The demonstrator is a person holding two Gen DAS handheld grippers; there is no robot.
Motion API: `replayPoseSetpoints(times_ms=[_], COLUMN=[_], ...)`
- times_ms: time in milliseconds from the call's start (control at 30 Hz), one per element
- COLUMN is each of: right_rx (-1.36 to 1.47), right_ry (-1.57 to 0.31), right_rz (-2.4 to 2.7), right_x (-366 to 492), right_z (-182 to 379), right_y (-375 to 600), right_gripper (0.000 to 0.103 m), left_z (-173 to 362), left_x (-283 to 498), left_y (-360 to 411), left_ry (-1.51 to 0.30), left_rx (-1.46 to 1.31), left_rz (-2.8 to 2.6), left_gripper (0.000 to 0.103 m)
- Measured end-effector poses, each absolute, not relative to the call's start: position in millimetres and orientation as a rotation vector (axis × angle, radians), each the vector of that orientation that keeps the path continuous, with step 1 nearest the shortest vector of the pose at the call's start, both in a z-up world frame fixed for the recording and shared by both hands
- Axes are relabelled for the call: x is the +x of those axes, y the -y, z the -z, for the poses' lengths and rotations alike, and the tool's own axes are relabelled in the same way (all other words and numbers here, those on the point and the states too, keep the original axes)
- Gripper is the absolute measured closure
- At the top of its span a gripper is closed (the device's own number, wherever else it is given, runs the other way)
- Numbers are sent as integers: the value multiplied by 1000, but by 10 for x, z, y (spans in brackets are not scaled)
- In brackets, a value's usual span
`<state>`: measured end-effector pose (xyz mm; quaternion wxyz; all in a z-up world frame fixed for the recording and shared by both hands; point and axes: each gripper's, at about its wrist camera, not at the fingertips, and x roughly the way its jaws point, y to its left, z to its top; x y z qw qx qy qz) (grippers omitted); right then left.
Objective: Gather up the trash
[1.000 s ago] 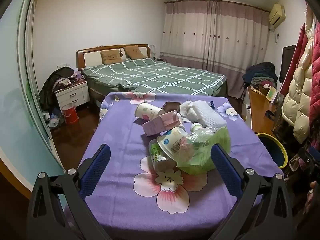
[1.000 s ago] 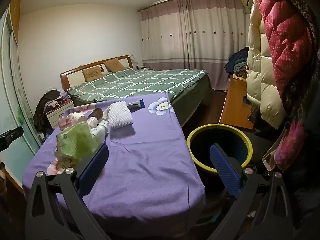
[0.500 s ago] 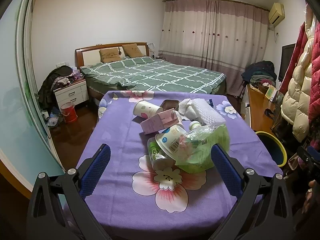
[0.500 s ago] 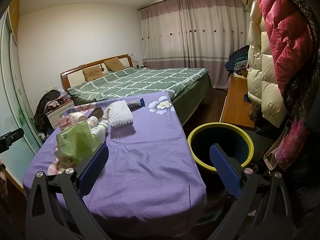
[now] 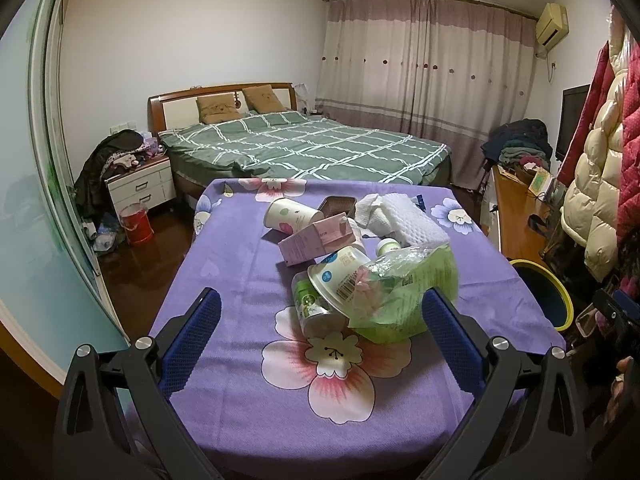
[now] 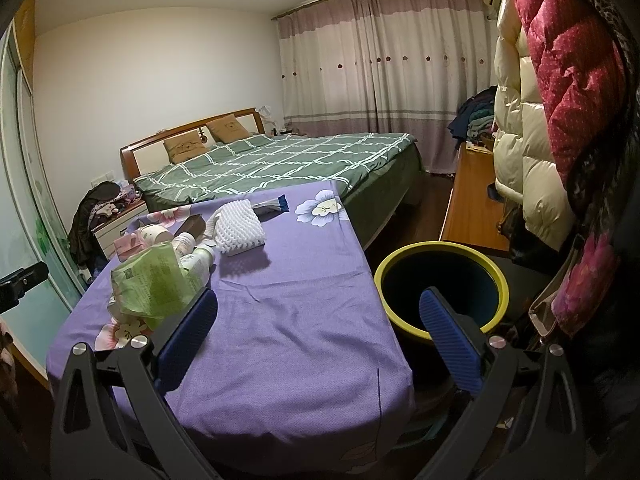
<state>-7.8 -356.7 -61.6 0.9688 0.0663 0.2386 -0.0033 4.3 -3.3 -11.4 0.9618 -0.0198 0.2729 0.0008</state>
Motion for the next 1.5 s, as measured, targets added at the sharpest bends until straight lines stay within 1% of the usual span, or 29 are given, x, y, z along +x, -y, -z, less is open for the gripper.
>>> replayPoseSetpoints(times_ms=[1500], right_rx=[149], right_ry=[-501], right_rz=[2], right_x=[-48], right_z=[708], right_y=[3565], right_gripper=[6], left_z=[237], left_x=[94], left_y=[89], left_ry=[-591], left_rx=[-31], left_rz=[13], left_gripper=[4])
